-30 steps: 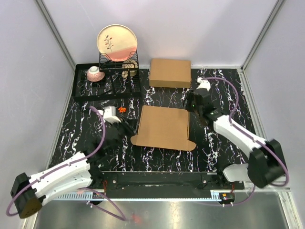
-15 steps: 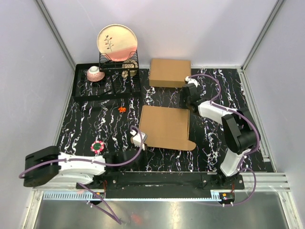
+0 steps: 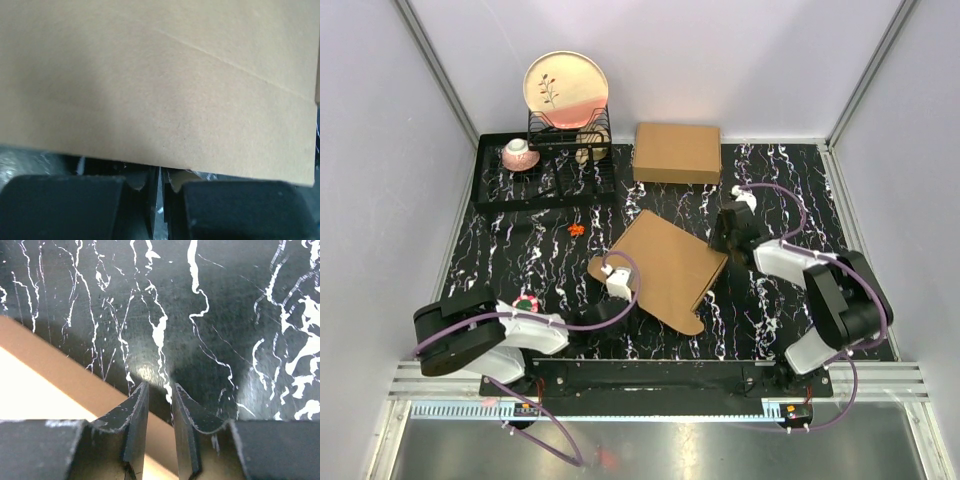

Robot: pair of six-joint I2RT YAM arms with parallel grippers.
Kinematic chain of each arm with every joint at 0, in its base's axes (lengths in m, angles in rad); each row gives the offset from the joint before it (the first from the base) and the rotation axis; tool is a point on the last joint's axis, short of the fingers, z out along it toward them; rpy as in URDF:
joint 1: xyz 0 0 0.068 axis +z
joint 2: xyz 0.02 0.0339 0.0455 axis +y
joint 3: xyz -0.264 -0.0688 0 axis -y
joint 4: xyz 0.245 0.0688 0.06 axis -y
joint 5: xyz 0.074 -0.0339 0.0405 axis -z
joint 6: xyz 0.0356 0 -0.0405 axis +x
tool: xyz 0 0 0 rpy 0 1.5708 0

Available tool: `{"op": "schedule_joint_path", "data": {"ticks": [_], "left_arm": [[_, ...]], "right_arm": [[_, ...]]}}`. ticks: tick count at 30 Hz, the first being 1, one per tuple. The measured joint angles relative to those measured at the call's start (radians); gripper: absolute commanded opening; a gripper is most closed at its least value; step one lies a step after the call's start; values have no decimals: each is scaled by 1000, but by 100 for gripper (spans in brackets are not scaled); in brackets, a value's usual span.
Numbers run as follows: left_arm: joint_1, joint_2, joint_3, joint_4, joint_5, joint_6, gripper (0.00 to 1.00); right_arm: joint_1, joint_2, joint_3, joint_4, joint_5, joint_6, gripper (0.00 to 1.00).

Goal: Fold the paper box

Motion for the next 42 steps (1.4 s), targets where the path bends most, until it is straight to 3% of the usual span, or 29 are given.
{"op": "schedule_joint_path", "data": {"ticks": [10,21,26,32,42], "left_arm": [[215,-18,1,-28,-18,-43,16],[392,-234,2,-196,-65,-16,23],[447,-296,-21,-220,-72,-72,24],[469,-254,-66,-200,-23,-140,24],[470,-219,-74,-146,18,-175,24]], "right_arm": [[20,-294,-214,1,-5,87,32],[51,-444,-234,-137,-41,97,33],[50,-520,-229,-51,-66,82,26],[42,-363,-157,99,-198,60,8],[6,-165,-136,138,-282,33,4]]}}
